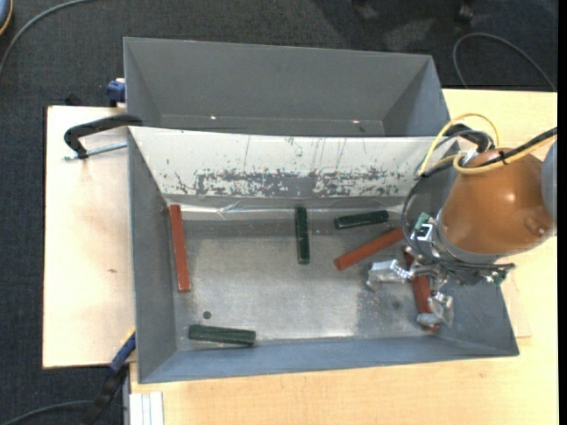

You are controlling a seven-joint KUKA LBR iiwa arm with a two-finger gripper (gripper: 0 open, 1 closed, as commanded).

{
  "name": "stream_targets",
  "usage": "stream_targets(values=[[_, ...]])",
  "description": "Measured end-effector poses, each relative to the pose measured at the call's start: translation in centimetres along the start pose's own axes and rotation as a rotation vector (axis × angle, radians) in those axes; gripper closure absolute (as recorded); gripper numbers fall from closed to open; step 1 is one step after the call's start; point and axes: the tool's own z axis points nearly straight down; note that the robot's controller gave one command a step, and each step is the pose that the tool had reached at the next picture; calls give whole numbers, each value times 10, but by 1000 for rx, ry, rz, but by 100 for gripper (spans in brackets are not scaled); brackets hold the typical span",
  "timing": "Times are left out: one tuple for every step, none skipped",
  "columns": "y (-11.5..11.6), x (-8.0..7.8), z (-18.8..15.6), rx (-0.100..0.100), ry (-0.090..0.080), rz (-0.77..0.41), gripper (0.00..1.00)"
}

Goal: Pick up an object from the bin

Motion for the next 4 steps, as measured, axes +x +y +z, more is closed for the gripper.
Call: stream_targets(values=[[-37, 7, -111, 8, -1, -463, 0], [-10, 25, -52, -4, -1, -775, 0], [-38, -2, 1, 0, -15, -1105, 0], [-38, -3, -2, 2, -15, -1104, 100]])
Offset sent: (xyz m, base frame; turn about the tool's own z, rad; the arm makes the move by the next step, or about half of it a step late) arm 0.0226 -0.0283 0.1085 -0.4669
